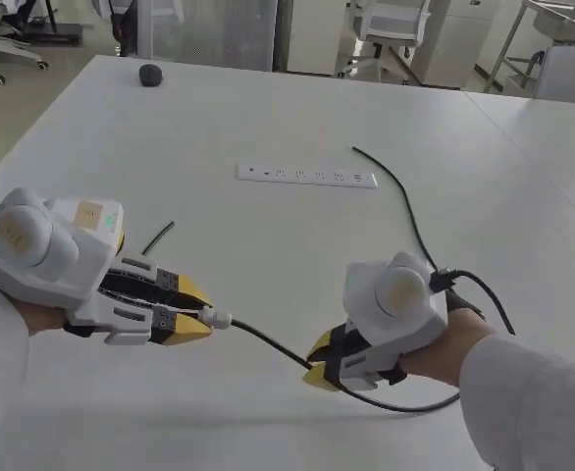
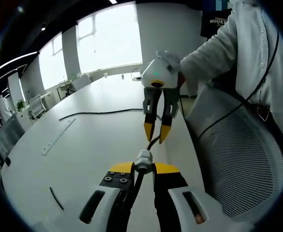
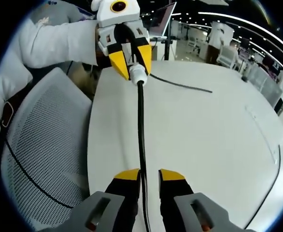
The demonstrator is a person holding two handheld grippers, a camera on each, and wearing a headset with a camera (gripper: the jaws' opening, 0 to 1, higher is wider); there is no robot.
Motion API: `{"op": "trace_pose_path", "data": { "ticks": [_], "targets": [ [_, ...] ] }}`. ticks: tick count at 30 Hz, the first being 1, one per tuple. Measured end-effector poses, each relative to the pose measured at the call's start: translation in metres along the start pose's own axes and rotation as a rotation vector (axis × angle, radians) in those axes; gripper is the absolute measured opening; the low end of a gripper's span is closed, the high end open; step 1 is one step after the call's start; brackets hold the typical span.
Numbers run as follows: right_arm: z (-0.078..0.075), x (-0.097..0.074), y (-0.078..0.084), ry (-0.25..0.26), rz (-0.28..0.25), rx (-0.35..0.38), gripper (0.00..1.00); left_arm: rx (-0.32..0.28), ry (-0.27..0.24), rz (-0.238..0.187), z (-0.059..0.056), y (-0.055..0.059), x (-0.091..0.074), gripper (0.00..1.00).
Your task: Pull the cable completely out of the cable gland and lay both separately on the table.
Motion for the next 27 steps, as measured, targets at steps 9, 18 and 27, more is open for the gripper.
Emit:
{"op": "trace_pose_path", "data": {
  "ticks": [9, 18, 27],
  "targets": [
    [0.006, -0.009, -0.046, -0.012, -0.098, -0.024, 0.13, 0.003, -0.003, -0.006, 0.001, -0.002, 0.001, 0.15],
    [0.01, -0.011, -0.086, -0.005, -0.179, -0.059, 0.12, 0.006, -0.004, -0.007, 0.001, -0.003, 0.0, 0.15],
    [0.011, -0.007, -0.098, -0.002, -0.192, -0.085, 0.08, 0.008, -0.006, -0.01, 0.001, -0.004, -0.001, 0.15]
  ]
}}
Point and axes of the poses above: the centre of the closed fingertips' face, and the gripper's own axes: x roughly forward along the fingers, z roughly to its left, y roughly out of its underside, the point moved 3 cm from there along -x, roughly backward along the fingers, and after that the axes turned 10 degrees about y, right-handed, at the moved point
